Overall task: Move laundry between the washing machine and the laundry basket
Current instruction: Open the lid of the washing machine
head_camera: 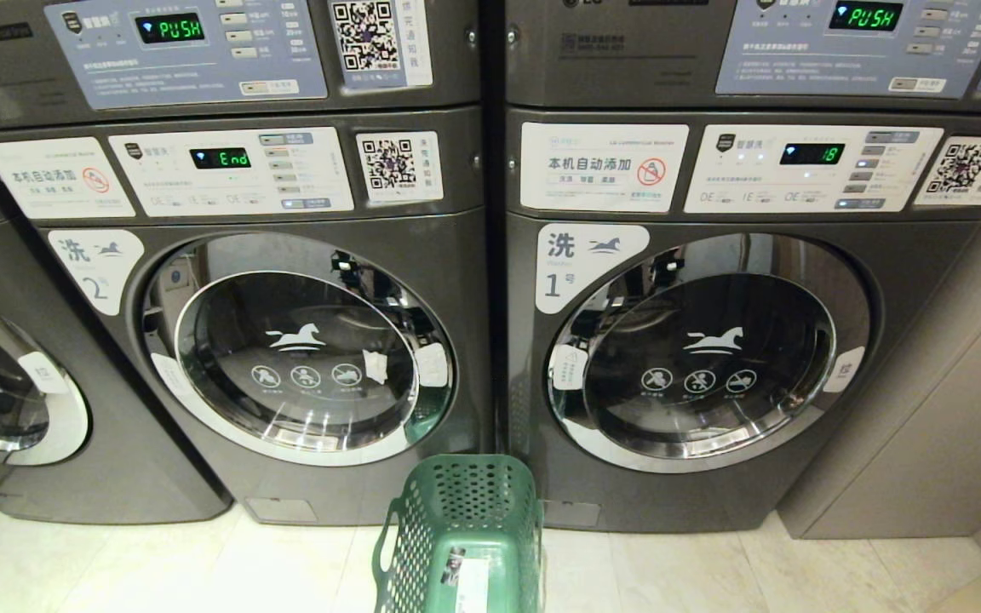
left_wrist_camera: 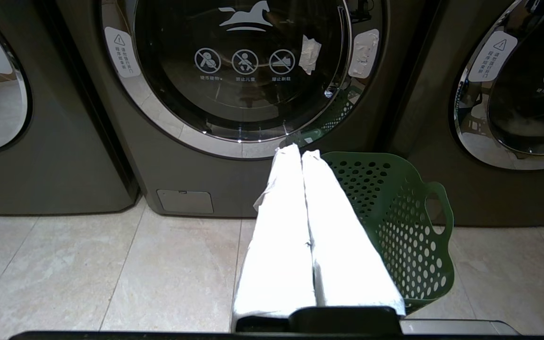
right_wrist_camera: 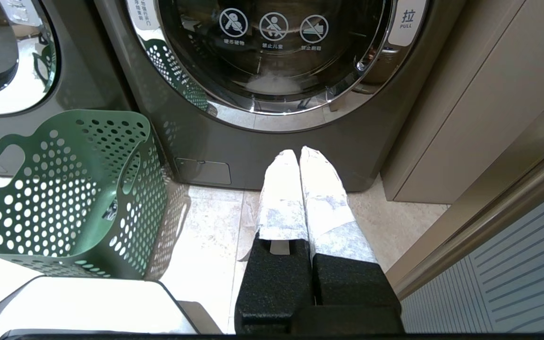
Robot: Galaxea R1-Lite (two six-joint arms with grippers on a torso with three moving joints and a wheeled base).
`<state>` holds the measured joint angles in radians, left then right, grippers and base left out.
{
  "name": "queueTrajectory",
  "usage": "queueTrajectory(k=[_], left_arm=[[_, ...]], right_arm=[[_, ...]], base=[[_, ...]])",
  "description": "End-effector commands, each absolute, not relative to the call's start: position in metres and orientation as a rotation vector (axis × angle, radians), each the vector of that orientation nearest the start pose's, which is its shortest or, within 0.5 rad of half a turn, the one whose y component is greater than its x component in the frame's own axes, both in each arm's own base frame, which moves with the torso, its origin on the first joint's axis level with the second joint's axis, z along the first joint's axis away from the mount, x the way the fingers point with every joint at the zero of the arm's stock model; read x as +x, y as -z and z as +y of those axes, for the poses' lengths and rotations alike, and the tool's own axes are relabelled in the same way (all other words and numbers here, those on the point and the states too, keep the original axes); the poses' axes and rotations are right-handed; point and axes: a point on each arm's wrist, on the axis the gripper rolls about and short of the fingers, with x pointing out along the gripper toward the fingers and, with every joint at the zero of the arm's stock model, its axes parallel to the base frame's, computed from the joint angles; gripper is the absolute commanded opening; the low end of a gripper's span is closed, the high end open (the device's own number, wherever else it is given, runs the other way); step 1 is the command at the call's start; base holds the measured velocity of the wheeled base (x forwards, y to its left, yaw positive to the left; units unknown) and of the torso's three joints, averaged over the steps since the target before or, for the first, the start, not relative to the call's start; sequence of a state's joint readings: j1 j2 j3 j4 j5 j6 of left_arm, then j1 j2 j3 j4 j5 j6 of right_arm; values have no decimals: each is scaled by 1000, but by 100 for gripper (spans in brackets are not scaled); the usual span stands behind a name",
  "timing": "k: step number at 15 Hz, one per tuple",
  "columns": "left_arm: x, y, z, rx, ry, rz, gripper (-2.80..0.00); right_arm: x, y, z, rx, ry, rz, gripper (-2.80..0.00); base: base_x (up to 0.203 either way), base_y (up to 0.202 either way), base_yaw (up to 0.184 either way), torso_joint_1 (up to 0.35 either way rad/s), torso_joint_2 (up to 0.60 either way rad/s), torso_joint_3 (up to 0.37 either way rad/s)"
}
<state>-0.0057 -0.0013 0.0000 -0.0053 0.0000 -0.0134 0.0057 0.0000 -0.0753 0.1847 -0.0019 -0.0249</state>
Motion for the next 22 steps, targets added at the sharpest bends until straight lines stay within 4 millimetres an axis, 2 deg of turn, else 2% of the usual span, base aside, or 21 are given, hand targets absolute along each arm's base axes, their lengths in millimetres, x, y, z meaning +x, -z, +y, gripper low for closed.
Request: queueTrajectory(k=[1, 5, 7, 8, 10, 11, 12, 14, 15, 16, 18, 20, 22], left_arm=[[-23, -76, 0, -14, 6, -7, -280], [-23, -76, 0, -32, 0, -9, -280], [-27, -91, 0, -36, 5, -82, -280], [-33, -109, 0, -36, 23, -146, -280], [-53, -167, -1, -31, 85, -268, -280], [-58, -200, -2, -38, 110, -286, -280], [-51, -227, -2, -52, 131, -248, -280], [-11, -275, -3, -86, 167, -106, -280], [15, -287, -4, -101, 185, -23, -280], [41, -291, -5, -116, 208, 63, -280], [93, -282, -8, -157, 274, 243, -280], [144, -259, -10, -188, 318, 368, -280], [197, -230, -11, -201, 331, 416, -280]], right_arm=[[-29, -77, 0, -26, -6, 112, -280], [-29, -77, 0, -26, -6, 112, -280], [-29, -77, 0, -26, -6, 112, -280], [-29, -77, 0, -26, -6, 112, -280], [-29, -77, 0, -26, -6, 112, -280], [-29, -77, 0, -26, -6, 112, -280], [-29, -77, 0, -26, -6, 112, -280], [-29, -77, 0, -26, -5, 112, -280], [-29, -77, 0, -26, -6, 112, -280], [-29, -77, 0, -26, -6, 112, -280], [-29, -77, 0, -26, -6, 112, -280], [-29, -77, 0, -26, -6, 112, -280], [-29, -77, 0, -26, -6, 112, -280]], base=[[0, 0, 0, 0, 0, 0], [0, 0, 0, 0, 0, 0], [0, 0, 0, 0, 0, 0], [0, 0, 0, 0, 0, 0], [0, 0, 0, 0, 0, 0], [0, 0, 0, 0, 0, 0], [0, 0, 0, 0, 0, 0], [0, 0, 0, 0, 0, 0], [0, 0, 0, 0, 0, 0], [0, 0, 0, 0, 0, 0], [0, 0, 0, 0, 0, 0], [0, 0, 0, 0, 0, 0], [0, 0, 0, 0, 0, 0]])
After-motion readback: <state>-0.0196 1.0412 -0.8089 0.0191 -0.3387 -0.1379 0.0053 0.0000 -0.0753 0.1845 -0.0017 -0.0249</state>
